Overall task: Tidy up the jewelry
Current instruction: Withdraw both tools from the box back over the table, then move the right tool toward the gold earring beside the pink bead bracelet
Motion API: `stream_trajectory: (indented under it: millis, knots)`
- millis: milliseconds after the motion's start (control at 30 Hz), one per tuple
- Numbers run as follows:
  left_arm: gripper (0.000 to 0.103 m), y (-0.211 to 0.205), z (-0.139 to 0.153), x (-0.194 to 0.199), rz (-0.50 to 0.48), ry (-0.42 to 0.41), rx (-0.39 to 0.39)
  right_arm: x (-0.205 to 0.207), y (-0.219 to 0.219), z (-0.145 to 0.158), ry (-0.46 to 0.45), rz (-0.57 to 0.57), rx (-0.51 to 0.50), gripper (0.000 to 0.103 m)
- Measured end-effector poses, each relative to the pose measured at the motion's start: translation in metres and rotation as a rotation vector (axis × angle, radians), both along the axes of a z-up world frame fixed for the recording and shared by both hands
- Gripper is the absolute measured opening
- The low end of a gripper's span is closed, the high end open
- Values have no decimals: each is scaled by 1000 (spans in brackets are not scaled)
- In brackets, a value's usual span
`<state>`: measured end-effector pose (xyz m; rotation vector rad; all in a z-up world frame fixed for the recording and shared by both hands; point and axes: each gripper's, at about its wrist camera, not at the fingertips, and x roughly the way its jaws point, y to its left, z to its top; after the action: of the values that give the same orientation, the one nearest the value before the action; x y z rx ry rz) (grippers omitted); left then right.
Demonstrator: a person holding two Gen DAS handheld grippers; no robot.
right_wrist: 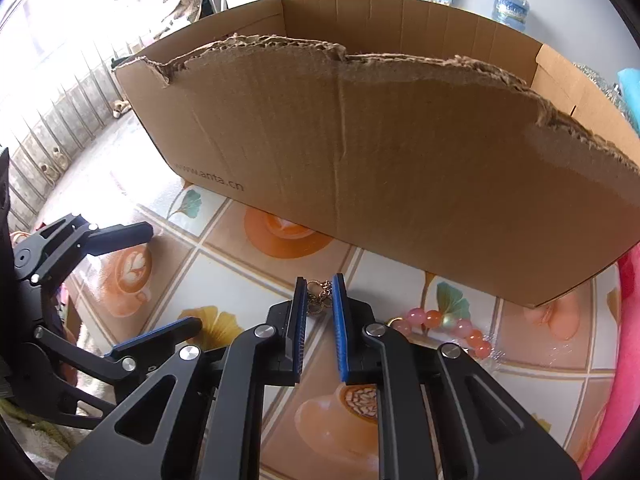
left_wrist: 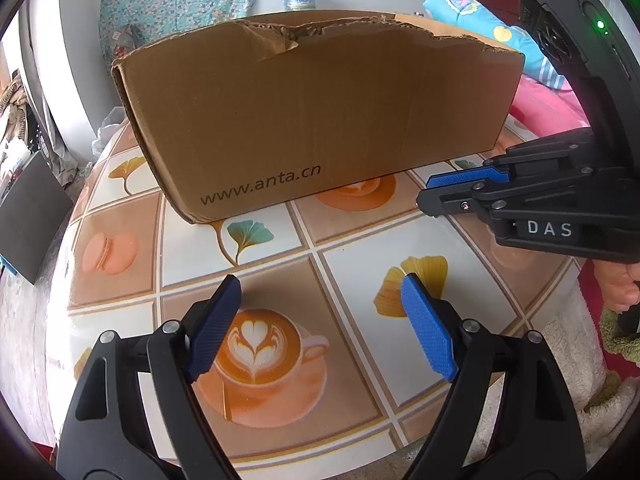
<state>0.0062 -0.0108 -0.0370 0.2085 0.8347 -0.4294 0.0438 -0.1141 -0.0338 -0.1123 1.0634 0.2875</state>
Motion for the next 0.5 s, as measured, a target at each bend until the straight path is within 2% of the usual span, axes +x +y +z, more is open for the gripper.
stream_trajectory:
  millis: [33,67,267,500]
  knots:
    - [78,0,0,0,1,1,0,-1,-1,1,1,-4,14,10]
    - [78,1,0,1,2,1,0,-1,-3,2,4,-7,32,4]
    - [79,2,0,2,6,0,0,-7,-12,12,-9,-38,101,5]
    - [79,1,0,2,14,1,-1,-11,-21,17,-19,-56,69,5]
